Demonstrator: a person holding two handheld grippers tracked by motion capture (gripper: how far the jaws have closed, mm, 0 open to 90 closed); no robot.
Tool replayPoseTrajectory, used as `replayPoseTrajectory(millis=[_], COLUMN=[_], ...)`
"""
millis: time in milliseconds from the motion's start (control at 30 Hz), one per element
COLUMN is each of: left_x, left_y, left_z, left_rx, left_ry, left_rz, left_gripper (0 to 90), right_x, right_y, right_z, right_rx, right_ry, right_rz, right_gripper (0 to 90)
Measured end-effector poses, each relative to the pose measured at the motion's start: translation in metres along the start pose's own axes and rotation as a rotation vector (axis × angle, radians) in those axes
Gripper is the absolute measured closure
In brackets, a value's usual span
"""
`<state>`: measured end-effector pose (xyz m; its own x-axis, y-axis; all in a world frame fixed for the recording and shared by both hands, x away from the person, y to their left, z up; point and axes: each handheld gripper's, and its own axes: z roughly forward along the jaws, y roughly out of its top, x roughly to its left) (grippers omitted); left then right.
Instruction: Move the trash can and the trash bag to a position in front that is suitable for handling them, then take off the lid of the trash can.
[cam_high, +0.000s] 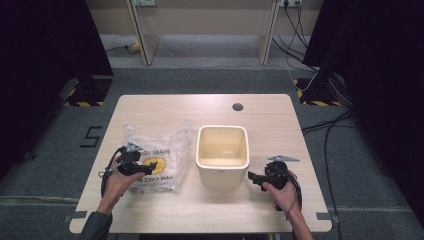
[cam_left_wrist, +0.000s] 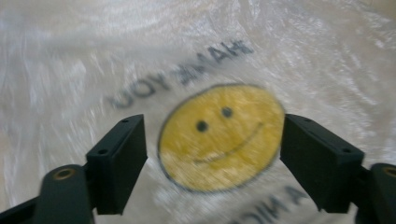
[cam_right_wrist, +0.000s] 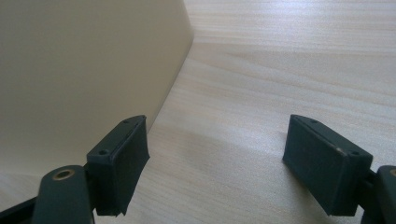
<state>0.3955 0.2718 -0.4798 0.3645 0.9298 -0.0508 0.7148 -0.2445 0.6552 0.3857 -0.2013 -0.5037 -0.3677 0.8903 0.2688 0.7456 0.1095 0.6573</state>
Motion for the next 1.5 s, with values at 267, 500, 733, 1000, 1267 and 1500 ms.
replayPoseTrajectory(millis=[267, 500, 733, 1000, 1267, 1500], left_x=[-0.027, -0.031, -0.029, -0.025, -0.039, -0.055], left_y=[-0.019, -0.014, -0.006, -0.004, -0.014, -0.039], left_z=[0.019, 0.029, 0.040, 0.035, -0.007, -0.032], left_rx=[0.055, 0.007, -0.020, -0.100, -0.156, -0.163], left_ry=[0.021, -0.036, -0.098, -0.114, -0.154, -0.170], left_rz=[-0.008, 0.088, 0.155, 0.180, 0.109, 0.049], left_gripper=[22.6, 22.9, 22.4, 23.9, 19.1, 16.5], right_x=[0.001, -0.001, -0.005, -0.006, -0.007, -0.005], right_y=[0.000, 0.000, 0.000, -0.001, -0.002, -0.001], right_z=[0.000, 0.000, -0.001, -0.002, -0.004, -0.003], right_rx=[0.002, -0.003, -0.008, -0.008, -0.011, -0.014], right_ry=[0.001, 0.001, 0.009, 0.015, 0.003, 0.003], right_rz=[-0.008, 0.001, -0.004, -0.003, 0.010, 0.007], right_gripper=[21.7, 21.9, 21.9, 21.8, 21.7, 21.6])
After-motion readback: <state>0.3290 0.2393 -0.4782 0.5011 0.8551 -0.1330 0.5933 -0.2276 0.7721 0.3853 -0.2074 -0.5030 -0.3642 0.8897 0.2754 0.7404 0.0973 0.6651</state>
